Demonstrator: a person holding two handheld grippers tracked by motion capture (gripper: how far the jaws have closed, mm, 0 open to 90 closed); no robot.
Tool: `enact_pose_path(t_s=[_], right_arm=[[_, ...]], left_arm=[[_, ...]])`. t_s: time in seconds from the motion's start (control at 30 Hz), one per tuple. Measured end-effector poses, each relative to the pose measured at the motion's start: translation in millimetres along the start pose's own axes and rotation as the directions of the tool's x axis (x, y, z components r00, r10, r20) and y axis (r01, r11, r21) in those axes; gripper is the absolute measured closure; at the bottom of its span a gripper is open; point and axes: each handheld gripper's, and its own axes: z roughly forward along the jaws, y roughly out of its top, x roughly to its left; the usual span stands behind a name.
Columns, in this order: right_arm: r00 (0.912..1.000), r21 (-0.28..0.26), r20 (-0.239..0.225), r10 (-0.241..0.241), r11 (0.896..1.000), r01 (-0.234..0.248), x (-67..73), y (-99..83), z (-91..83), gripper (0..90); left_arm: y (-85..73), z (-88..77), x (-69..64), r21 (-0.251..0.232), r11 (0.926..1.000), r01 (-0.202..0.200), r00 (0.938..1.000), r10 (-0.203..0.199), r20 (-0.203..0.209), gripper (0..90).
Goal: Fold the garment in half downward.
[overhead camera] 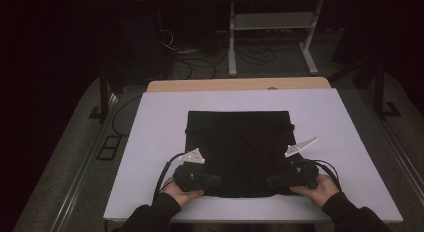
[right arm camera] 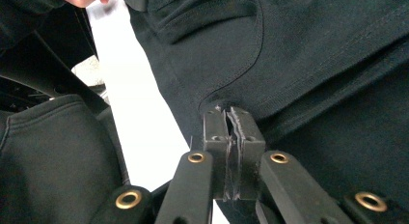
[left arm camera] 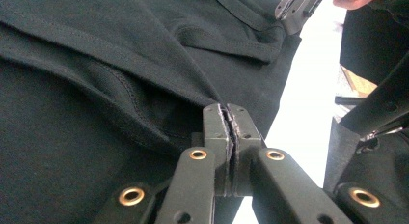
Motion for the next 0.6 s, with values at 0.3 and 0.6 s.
enact_pose_path(t_s=[0.3, 0.6], right_arm=[[0.9993, 0.051, -0.037, -0.003, 0.999, 0.005, 5.2, -2.9, 2.6, 85.2], [0.9982, 0.075, -0.060, -0.002, 0.997, 0.006, 4.0, -5.7, 0.1, 85.2]], left_arm=[[-5.0, -2.6, -4.1, 0.034, 0.9994, 0.000, 0.9993, -0.001, 0.038, 86.9], [-7.9, -8.8, -2.7, 0.056, 0.9984, 0.007, 0.9982, -0.011, 0.059, 86.9]])
